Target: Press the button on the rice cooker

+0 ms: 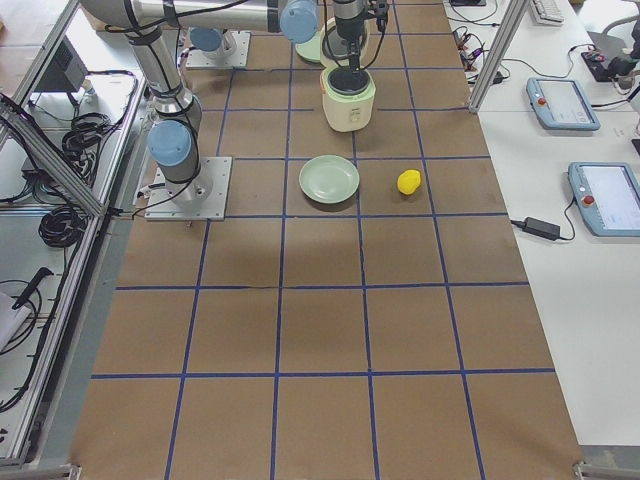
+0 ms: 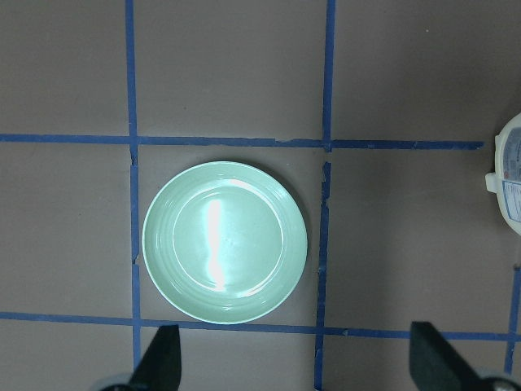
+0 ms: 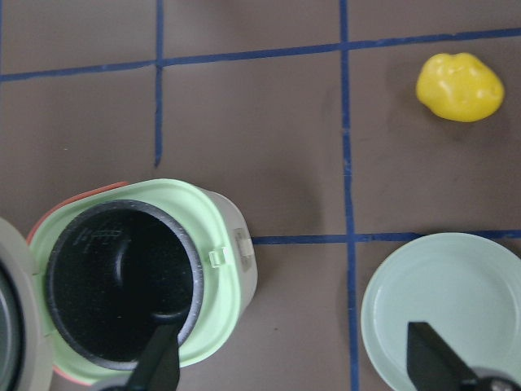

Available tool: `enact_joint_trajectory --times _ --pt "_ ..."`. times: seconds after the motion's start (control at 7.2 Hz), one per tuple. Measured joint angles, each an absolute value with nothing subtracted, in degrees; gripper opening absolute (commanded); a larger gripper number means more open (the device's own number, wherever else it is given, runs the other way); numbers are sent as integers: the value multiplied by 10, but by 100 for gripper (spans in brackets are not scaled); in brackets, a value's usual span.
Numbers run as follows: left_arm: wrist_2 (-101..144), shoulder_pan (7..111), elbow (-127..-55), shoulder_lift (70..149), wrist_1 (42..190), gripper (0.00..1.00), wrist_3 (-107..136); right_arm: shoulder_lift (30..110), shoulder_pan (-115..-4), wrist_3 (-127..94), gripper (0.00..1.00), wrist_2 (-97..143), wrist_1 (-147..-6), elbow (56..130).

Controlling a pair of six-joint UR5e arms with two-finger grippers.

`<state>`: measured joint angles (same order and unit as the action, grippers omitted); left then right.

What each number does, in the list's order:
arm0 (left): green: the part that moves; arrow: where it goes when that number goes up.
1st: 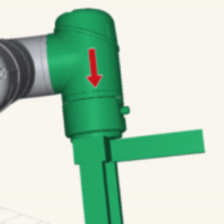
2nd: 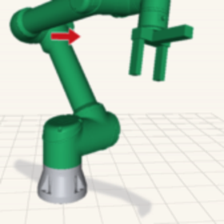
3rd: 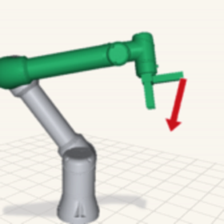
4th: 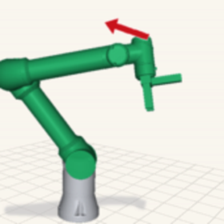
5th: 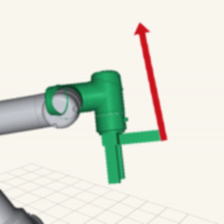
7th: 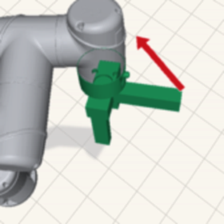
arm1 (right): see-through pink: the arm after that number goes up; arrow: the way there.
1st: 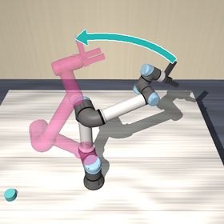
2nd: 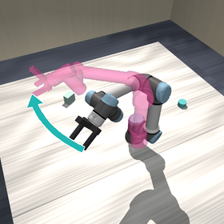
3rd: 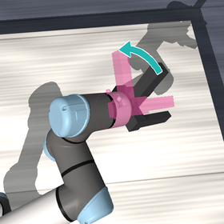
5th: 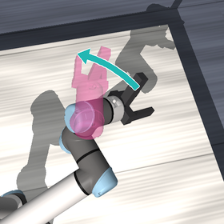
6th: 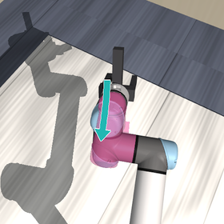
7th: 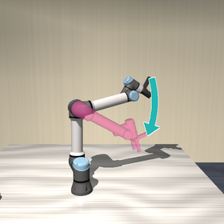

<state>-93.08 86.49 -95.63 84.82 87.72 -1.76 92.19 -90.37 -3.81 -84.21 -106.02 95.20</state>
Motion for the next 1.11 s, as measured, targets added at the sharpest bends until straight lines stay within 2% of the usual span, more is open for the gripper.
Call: enact_joint_trajectory --times 0.42,1.11 --pt "-931 865 -956 848 877 100 -18 942 -886 -37 100 -868 -1050 954" --pt "-931 865 -956 848 877 100 -18 952 -885 -10 100 -868 -940 954"
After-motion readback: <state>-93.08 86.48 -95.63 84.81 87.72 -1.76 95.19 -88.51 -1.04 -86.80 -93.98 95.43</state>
